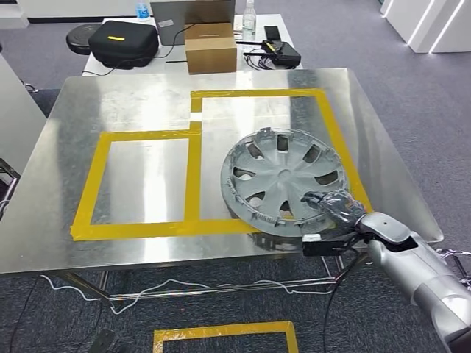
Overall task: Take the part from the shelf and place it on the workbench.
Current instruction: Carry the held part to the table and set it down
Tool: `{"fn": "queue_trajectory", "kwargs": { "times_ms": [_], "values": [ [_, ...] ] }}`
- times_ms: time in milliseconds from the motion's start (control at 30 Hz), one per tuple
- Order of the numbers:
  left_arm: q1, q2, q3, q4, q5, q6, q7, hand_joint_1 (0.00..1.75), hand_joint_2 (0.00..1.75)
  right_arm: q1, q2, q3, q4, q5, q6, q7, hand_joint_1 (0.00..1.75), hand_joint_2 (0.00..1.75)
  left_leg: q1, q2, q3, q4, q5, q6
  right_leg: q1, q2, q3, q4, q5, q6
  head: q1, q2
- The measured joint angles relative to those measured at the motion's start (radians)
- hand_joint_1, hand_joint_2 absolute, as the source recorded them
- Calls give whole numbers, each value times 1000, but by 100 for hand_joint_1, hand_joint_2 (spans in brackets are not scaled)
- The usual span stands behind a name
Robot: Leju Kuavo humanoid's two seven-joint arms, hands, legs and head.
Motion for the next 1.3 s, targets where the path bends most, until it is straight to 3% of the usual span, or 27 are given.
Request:
{"fn": "queue_trajectory", "kwargs": {
  "times_ms": [67,167,233,300,367,433,500,533,600,700,767,833,900,933,1000,1067,1200,1233,1300],
  "values": [
    [2,2,-1,0,1,6,7,0,0,-5,-15,-16,13,1,-4,38,0,0,-1,-1,-2,-1,2,-10,4,0,13,-30,4,-4,0,0],
    [4,5,-3,0,6,11,13,0,0,-11,-38,-41,34,7,-4,103,0,0,0,0,-9,10,-10,-27,1,1,15,-40,13,-19,-2,0],
    [5,6,-3,0,12,14,12,0,0,-13,-53,-61,45,6,-15,127,0,0,1,1,-51,95,-63,-35,-4,-1,16,-47,17,-26,-5,0],
    [10,8,-3,0,18,15,11,0,0,-9,-64,-84,51,0,-50,120,0,0,3,1,-117,226,-121,-41,-4,-2,14,-47,18,-28,-6,0],
    [16,9,-3,0,21,17,8,0,0,3,-69,-106,51,-6,-112,94,0,0,4,1,-151,289,-131,-44,-5,-2,14,-47,17,-27,-6,0],
    [20,9,-3,0,21,19,6,0,0,26,-70,-133,37,-19,-200,52,0,0,5,1,-127,233,-81,-45,-7,-1,15,-46,15,-25,-6,0],
    [21,8,-3,0,21,21,4,0,0,65,-70,-177,-1,-36,-302,-7,0,0,9,1,-65,102,-15,-50,-7,0,16,-41,10,-16,-7,0],
    [21,7,-3,1,21,22,3,0,0,89,-69,-204,-30,-41,-350,-40,0,0,11,-2,-41,50,2,-47,-5,1,14,-36,7,-11,-7,0],
    [21,3,-3,1,19,24,2,0,0,146,-61,-263,-108,-37,-426,-92,0,0,13,-6,-22,8,3,-35,-1,2,12,-33,3,-1,-6,0],
    [20,-1,-3,2,13,26,2,0,0,241,-44,-338,-246,-9,-472,-124,0,0,14,-9,-22,8,2,-10,-3,1,10,-26,-8,13,-2,0],
    [18,-3,-3,2,9,27,1,0,0,295,-38,-377,-340,12,-478,-142,0,0,15,-9,-19,7,2,0,-4,0,-26,50,-53,20,2,0],
    [16,-5,-3,2,6,26,0,0,0,346,-35,-408,-427,28,-483,-163,0,0,14,-9,-19,7,0,5,-4,0,-96,194,-116,22,4,0],
    [15,-6,-4,2,2,23,0,0,0,398,-34,-429,-507,25,-482,-192,0,0,12,-9,-16,7,-3,6,-4,0,-139,273,-132,20,4,0],
    [15,-7,-4,2,2,21,-1,0,0,423,-33,-439,-552,12,-483,-212,0,0,11,-9,-13,7,-4,6,-4,0,-130,250,-109,18,4,0],
    [15,-8,-4,2,6,17,-10,0,0,476,-19,-464,-664,-50,-485,-257,0,0,11,-10,-5,7,-10,0,-4,0,-64,114,-39,12,5,0],
    [16,-9,-4,2,14,11,-28,0,0,527,15,-492,-792,-145,-492,-302,0,0,8,-10,0,9,-15,-10,-2,0,-5,3,-3,6,6,0],
    [27,-10,-1,2,36,-5,-77,0,0,666,111,-516,-1148,-325,-536,-350,0,0,8,-9,4,3,-19,-34,0,2,6,-19,-5,-16,3,0],
    [30,-11,1,2,40,-7,-83,0,0,699,128,-513,-1249,-333,-550,-351,0,0,8,-8,-1,18,-33,-40,-1,1,7,-20,-4,-23,1,0],
    [35,-15,7,2,47,-5,-83,0,0,761,149,-501,-1427,-296,-567,-352,0,0,8,-5,-39,108,-96,-49,-3,-1,9,-22,-1,-33,-2,0]
  ]
}}
